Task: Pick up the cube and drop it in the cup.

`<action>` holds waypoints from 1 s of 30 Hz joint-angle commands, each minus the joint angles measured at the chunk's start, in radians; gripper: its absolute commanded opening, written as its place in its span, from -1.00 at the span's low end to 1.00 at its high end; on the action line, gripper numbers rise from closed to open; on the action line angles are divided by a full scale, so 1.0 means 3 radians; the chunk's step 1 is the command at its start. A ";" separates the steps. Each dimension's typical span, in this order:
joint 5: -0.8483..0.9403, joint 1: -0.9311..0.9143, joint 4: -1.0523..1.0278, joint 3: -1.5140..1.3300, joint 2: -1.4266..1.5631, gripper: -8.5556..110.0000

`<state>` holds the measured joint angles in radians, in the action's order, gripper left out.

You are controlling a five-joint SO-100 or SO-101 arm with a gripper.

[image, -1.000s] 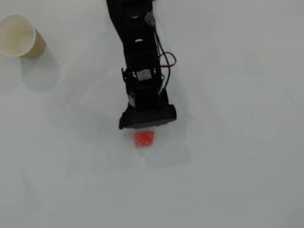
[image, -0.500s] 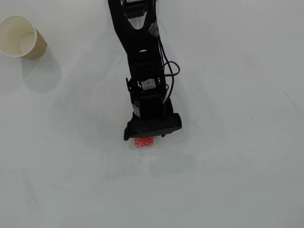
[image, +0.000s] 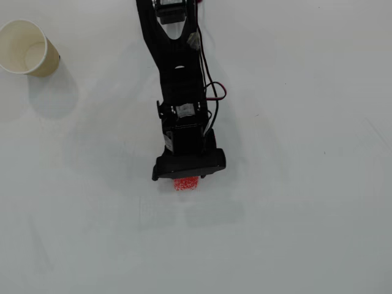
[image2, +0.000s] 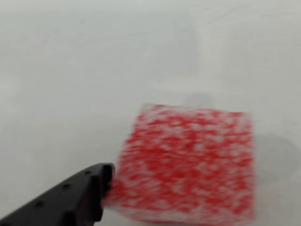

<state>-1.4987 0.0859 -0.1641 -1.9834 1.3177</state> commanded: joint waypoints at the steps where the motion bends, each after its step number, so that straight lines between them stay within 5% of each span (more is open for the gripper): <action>1: -0.0010 -0.0087 0.0087 0.0414 0.0102 -0.17; 10: -0.0010 -0.0112 0.0087 0.0414 0.0102 -0.18; 17: -0.0010 -0.0092 0.0082 0.0414 0.0112 -0.46; 30: -0.0015 -0.0112 0.0010 0.0414 0.0107 -0.71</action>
<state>-1.4972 0.0568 -0.1641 -1.9834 1.3177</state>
